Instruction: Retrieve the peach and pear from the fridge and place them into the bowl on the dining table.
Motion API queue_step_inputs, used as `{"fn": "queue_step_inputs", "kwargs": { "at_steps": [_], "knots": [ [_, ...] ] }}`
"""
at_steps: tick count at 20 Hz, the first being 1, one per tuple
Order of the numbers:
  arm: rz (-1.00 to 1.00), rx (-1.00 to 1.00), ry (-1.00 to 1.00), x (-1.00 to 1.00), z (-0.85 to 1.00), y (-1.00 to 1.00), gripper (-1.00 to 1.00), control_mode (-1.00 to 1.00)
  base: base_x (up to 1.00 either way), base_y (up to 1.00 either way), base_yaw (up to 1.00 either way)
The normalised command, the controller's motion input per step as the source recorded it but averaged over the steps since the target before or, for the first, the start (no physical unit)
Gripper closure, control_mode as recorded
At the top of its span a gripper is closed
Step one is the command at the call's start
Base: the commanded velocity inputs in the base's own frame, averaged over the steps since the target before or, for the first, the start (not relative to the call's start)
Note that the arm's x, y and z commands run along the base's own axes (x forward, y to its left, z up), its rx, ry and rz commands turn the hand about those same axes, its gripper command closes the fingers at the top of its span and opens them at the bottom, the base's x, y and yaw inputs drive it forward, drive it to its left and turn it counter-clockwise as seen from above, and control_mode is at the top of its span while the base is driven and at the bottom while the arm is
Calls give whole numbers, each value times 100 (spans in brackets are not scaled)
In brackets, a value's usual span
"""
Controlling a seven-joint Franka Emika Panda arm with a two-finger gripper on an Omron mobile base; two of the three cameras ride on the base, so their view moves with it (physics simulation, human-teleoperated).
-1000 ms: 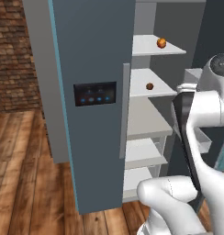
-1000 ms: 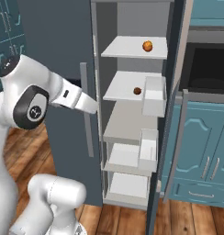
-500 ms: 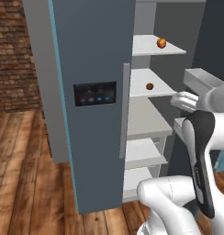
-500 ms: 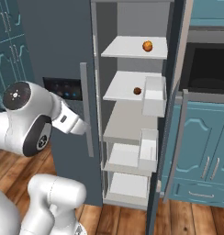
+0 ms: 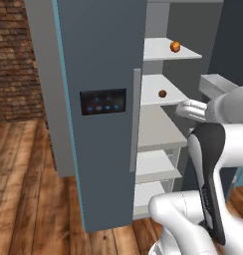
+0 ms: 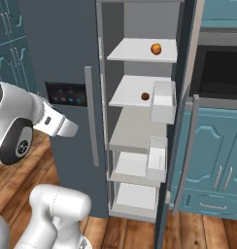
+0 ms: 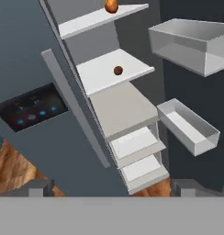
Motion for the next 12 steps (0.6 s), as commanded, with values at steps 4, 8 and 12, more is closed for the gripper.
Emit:
{"fn": "queue_step_inputs", "kwargs": {
  "at_steps": [4, 8, 12],
  "knots": [
    [0, -23, 16, -28, 5, 5, -100, -100, 0, 0, 0],
    [0, -16, 5, -20, 0, 30, -100, -100, 0, 0, 0],
    [0, -3, -1, -34, 0, 2, -100, -100, 0, 0, 0]
  ]
}}
